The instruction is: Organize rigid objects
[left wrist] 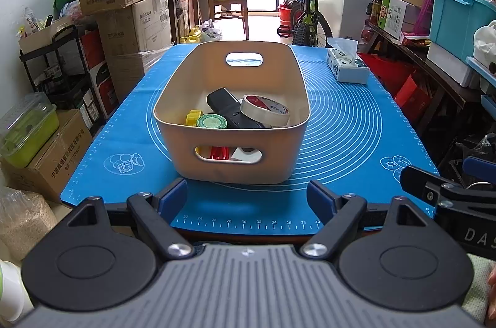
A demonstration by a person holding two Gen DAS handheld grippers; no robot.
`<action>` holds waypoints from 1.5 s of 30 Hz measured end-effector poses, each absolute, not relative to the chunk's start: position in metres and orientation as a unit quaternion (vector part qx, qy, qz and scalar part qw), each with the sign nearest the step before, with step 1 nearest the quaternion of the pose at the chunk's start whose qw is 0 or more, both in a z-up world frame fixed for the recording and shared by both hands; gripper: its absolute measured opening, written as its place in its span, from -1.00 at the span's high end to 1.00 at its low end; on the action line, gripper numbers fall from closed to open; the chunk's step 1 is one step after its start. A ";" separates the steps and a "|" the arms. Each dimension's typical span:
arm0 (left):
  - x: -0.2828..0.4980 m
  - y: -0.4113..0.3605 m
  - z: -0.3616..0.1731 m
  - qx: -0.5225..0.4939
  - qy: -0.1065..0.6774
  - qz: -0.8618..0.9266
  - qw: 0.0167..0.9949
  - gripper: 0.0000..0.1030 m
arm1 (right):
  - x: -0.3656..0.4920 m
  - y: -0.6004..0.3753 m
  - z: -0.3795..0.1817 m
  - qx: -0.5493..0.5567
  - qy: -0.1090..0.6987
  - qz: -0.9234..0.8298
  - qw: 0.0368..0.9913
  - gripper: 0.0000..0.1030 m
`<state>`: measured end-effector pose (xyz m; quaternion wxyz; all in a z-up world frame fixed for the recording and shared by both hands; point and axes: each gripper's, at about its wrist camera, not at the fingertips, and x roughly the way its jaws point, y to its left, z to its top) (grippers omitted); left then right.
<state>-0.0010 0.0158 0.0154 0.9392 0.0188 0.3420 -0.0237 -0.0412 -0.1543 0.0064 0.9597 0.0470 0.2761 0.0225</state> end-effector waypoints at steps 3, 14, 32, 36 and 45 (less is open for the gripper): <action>-0.001 0.016 0.016 0.019 0.341 -0.023 0.939 -0.63 | -0.041 -0.155 0.006 0.047 0.277 0.022 0.960 -0.88; -0.003 0.017 0.016 0.020 0.340 -0.022 0.940 -0.63 | -0.041 -0.156 0.007 0.048 0.276 0.021 0.960 -0.88; -0.004 0.017 0.017 0.021 0.340 -0.022 0.940 -0.64 | -0.041 -0.155 0.007 0.048 0.276 0.021 0.960 -0.88; -0.004 0.017 0.017 0.021 0.340 -0.023 0.940 -0.63 | -0.041 -0.156 0.007 0.047 0.276 0.021 0.960 -0.88; -0.004 0.017 0.017 0.021 0.340 -0.022 0.940 -0.63 | -0.042 -0.156 0.007 0.048 0.276 0.020 0.960 -0.88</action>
